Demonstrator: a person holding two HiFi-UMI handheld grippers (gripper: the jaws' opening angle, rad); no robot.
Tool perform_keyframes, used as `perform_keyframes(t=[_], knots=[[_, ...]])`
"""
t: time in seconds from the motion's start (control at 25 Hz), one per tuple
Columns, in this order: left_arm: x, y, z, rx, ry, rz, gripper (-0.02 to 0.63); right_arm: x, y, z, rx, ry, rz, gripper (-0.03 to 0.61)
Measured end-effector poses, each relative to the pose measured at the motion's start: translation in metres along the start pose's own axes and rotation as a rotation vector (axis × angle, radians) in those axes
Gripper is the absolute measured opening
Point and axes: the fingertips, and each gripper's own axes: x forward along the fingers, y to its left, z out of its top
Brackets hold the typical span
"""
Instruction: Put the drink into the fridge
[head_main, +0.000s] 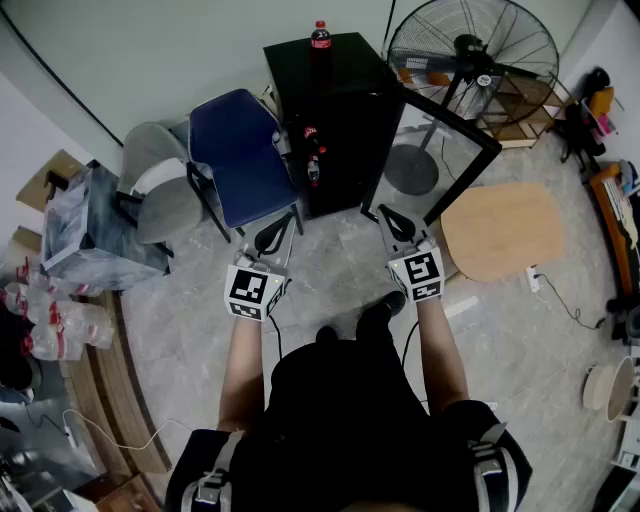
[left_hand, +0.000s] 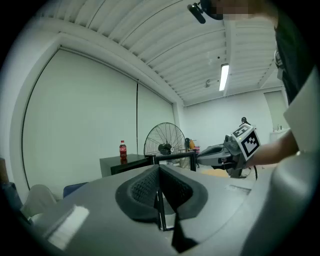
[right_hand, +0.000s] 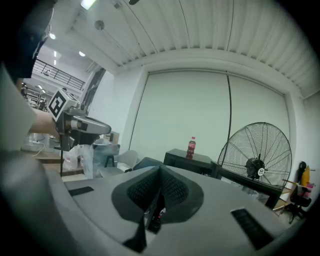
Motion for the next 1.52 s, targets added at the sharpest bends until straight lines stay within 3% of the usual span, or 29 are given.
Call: perform_keyframes(t=[0.32,0.76,0.96,1.52], knots=[[0.006,0.003,-0.003,0.006,0.016,-0.025,0.002,0.011,-0.007,-0.006,0.012,0.021,-0.019,0.0],[0.025,0.02,0.001,0.017,0.027,0.018,0.002,0.024,-0.031,-0.008,0.007,0.015,-0.017,0.009],[0.039,0.028,0.001,0.018,0.039,0.044,0.003,0.032,-0.044,-0.014,-0.002,0.014,0.013,0.066],[0.09,0.04,0.008,0.015,0.061,0.07,0.117,0.081,-0.085,-0.018,-0.01,0.005,0.122,0.202]])
